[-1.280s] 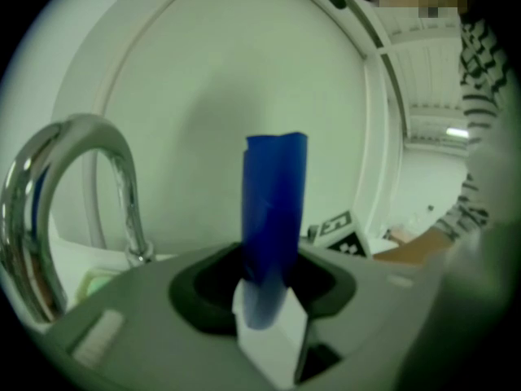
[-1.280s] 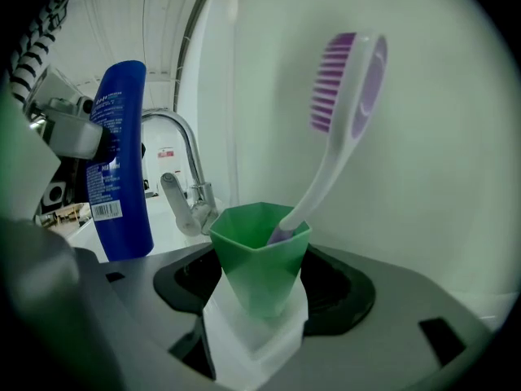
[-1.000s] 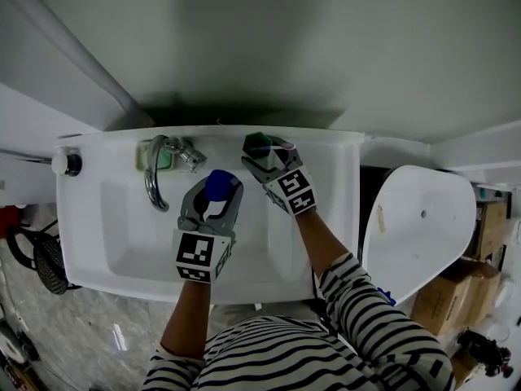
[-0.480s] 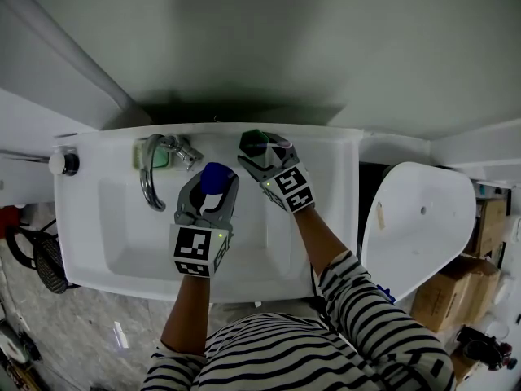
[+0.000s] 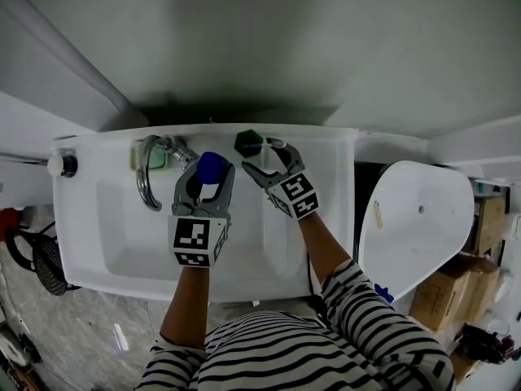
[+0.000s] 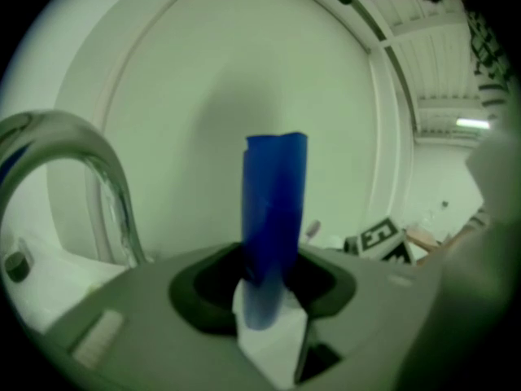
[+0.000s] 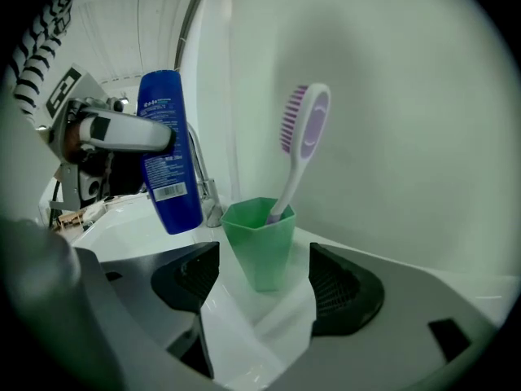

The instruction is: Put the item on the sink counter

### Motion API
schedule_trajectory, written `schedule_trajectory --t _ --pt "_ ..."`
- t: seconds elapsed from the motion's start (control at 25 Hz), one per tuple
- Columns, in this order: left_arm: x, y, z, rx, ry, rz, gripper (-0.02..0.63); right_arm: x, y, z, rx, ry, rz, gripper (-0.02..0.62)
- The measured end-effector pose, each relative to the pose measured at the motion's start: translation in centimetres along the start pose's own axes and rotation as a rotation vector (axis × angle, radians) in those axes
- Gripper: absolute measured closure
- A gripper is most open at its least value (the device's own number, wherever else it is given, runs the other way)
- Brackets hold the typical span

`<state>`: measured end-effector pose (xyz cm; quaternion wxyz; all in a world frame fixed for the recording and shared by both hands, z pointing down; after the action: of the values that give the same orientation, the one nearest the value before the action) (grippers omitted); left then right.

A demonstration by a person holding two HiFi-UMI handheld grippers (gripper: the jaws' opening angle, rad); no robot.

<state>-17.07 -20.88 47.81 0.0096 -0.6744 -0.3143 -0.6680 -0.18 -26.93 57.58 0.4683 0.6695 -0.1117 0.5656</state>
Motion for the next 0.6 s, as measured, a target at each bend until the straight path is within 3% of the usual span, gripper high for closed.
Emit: schedule_trajectory --t 0.28,0.6 --pt "0.0 2.5 -1.3 -0.090 0.005 0.013 0.440 1.2 -2.4 0.0 0.025 0.028 -0.024 0.287" --pt "0.9 5.4 -0.9 -0.129 0.017 -0.031 0.440 1.0 -3.7 0.1 0.040 0.052 0.002 0.287"
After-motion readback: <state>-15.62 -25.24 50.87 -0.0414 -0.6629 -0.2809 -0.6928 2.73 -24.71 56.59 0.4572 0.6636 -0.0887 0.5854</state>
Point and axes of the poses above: the fingertips, and each gripper's own axes: y forward along the fingers, z to its right, x out of its underside, the point moved 9 cm from there along -y, backward along the fingers, and after that the axes turned 3 degrees about -z, right-handed, at the moved point
